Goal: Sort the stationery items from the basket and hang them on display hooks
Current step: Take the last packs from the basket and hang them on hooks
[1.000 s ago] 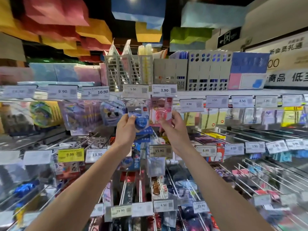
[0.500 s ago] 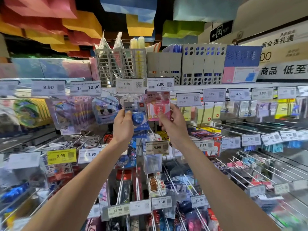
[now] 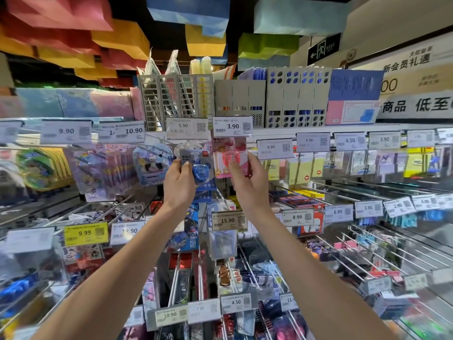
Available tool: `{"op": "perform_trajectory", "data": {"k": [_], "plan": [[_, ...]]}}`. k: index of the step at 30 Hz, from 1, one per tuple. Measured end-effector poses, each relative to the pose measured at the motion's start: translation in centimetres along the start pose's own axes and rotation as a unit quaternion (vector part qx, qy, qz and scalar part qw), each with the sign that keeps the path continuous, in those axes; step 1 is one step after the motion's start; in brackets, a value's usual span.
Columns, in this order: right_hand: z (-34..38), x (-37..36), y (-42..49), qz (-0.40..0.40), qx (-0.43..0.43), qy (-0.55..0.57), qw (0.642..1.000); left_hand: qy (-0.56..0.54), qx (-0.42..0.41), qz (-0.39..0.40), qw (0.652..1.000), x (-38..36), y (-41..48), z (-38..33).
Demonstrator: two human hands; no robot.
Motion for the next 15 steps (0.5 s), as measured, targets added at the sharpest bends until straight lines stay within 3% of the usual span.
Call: {"op": "perform_trajectory", "data": {"k": [6, 15], "plan": [[0.1, -0.7, -0.1, -0.014, 0.014, -0.004, 1.000, 0.012, -0.045, -0.010, 0.999, 0.1, -0.1, -0.1], [-1.1, 0.3, -1.5, -0.012, 0.016, 0.041, 0.999, -0.036, -0.080, 0.044, 0.995, -0.7, -1.1, -0.5]]}}
Point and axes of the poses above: each hand's wrist, its own y-axis towards the middle knuckle, its own x-axis out of the back of the hand, z = x × y, the point moved 2 cm from there along y, towards the middle knuckle, and after that the axes turned 8 degrees about -x, right-handed, at the moved point
